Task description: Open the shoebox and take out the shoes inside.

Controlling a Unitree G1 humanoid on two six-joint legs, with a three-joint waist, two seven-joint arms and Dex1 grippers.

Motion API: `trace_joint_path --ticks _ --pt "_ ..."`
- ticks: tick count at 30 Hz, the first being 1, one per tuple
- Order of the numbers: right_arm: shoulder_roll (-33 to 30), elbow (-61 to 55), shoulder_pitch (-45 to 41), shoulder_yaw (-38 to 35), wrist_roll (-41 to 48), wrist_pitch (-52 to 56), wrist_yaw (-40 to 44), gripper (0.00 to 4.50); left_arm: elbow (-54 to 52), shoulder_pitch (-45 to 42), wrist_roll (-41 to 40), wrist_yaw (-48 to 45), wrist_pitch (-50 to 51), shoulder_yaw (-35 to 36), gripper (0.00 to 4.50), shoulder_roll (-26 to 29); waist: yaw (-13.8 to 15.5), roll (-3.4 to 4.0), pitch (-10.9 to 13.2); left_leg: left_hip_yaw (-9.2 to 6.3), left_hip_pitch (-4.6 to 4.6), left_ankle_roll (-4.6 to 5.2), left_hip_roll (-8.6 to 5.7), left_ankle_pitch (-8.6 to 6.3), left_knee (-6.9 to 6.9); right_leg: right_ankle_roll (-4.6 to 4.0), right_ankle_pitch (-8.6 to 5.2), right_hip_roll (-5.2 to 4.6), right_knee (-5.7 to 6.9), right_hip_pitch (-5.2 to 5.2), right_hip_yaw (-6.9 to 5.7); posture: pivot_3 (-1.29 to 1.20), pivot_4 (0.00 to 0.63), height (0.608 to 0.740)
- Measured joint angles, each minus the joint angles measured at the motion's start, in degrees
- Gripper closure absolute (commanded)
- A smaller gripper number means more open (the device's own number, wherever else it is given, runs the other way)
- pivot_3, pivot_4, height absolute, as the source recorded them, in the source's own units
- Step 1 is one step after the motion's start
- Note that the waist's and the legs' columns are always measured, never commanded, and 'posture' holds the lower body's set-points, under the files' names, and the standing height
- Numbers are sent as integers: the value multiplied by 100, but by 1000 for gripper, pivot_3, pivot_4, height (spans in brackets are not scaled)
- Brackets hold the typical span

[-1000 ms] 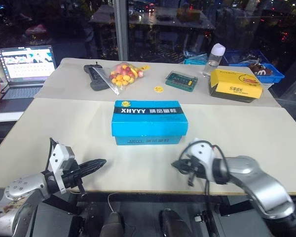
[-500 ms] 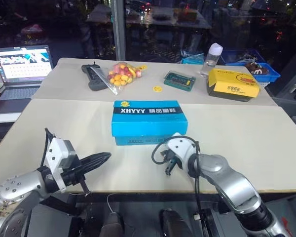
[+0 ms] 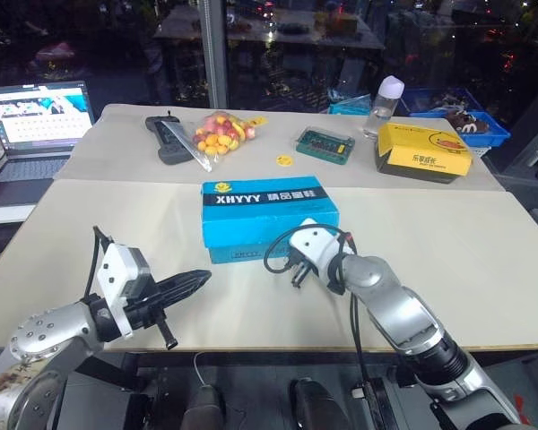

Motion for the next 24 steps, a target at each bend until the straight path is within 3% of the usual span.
trace_joint_path --ticks 7,12,16,19,21,24 --pt "142 -15 -387 -172 38 30 72 4406 66 -61 -29 49 0 -6 4500 0 -6 1 1 -2 0 0 0 0 0 -2 2 0 -1 -6 0 0 150 673" --pt "107 524 -1320 -200 151 -246 524 4406 143 -129 -16 48 -4 -66 4500 0 -24 3 2 -2 0 0 1 0 -2 -6 4 1 -1 -11 0 0 150 673" --pt "323 3475 -3855 -293 26 -1997 742 4406 239 -172 33 -20 -44 -312 4500 -13 -57 42 37 0 -32 21 -1 13 -15 11 73 3 -5 -52 -4 0 150 673" --pt "706 5290 -5374 -882 1 -3053 9 4406 332 -266 72 -67 -78 -427 4500 -28 -81 45 40 -14 -43 64 6 40 -28 14 76 9 9 -74 -23 0 150 673" --pt "745 5894 -5759 -1067 -90 -3513 -357 4406 398 -274 155 -73 -164 -457 4500 -91 -69 24 23 -24 -41 64 13 40 -39 1 52 9 9 -69 -44 0 150 673" --pt "785 6227 -5282 -1062 -192 -3785 -194 4406 470 -246 241 -68 -252 -470 4500 -183 -44 -12 -8 -26 -33 64 19 40 -39 -3 31 7 3 -45 -55 0 150 673"
